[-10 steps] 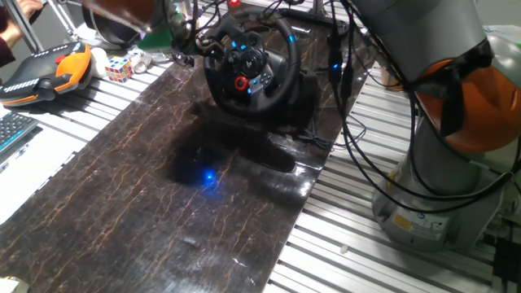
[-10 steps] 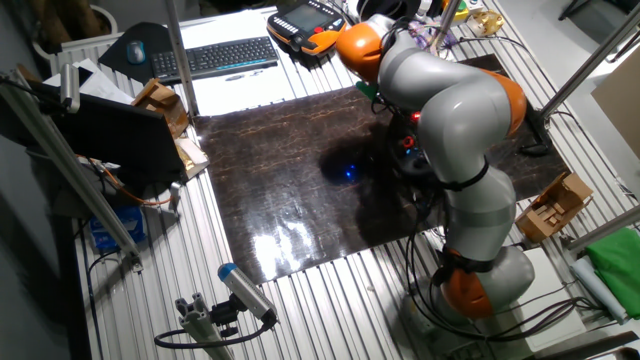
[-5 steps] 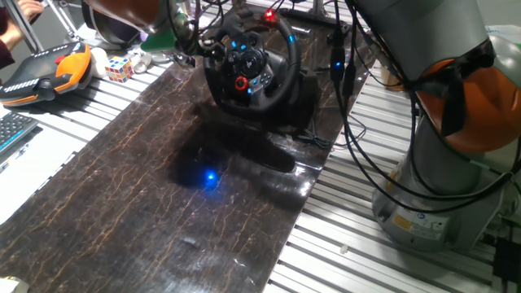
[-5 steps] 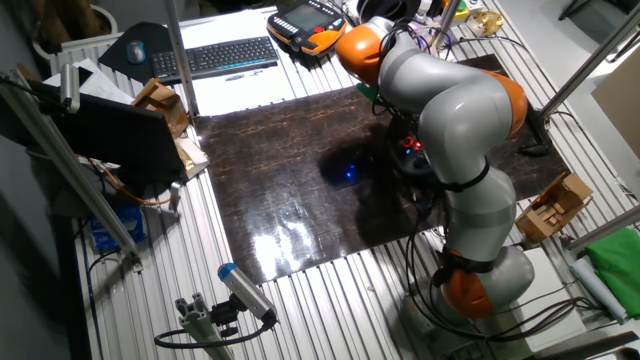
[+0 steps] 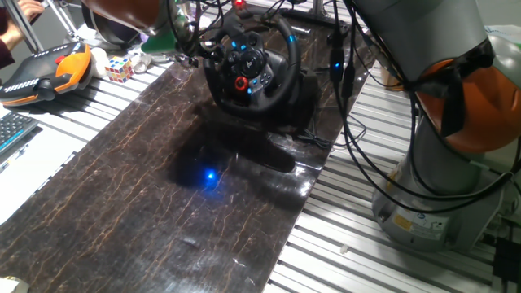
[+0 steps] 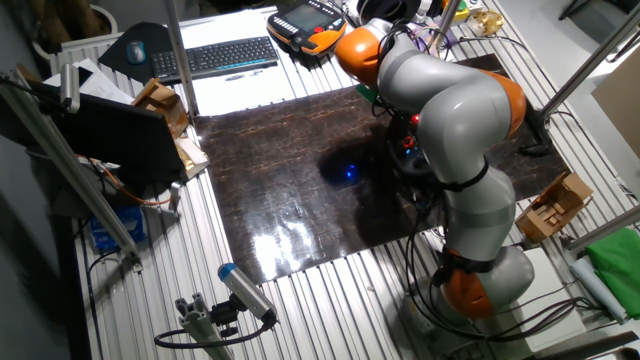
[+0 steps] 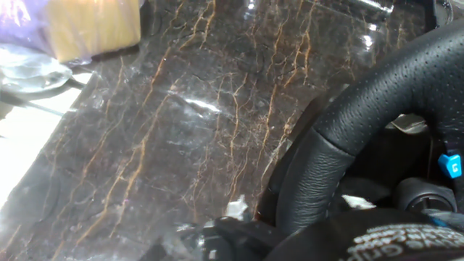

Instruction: Rotate the steering wheel 90 degrees clockwise

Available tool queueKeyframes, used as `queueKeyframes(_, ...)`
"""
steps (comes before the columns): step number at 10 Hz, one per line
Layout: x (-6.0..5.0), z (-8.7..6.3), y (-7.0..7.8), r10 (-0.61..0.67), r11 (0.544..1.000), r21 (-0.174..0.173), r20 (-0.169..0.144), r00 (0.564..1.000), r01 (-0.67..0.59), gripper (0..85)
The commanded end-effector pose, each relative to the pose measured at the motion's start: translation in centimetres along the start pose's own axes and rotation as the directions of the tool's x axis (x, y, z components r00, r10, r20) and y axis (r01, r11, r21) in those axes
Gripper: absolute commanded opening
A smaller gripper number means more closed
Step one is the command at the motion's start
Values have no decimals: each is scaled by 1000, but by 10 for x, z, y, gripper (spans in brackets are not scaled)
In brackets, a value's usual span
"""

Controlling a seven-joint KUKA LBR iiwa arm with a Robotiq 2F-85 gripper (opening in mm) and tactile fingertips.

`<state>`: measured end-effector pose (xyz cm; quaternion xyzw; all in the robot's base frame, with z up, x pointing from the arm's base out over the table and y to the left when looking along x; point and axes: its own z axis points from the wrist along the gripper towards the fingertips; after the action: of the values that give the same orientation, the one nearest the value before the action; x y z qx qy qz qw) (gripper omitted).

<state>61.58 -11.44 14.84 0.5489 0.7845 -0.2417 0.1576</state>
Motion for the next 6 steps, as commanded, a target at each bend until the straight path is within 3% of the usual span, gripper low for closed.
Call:
queueKeyframes(1,0,0,0,0,1000,1,-3,1000,0,317)
queueKeyframes(2,-1,0,0,0,1000,1,-4,1000,0,120)
queueKeyframes(3,-1,0,0,2,1000,1,-3,1000,-2,10)
queueKeyframes(6,-2,0,0,30,1000,6,6,1000,-30,7)
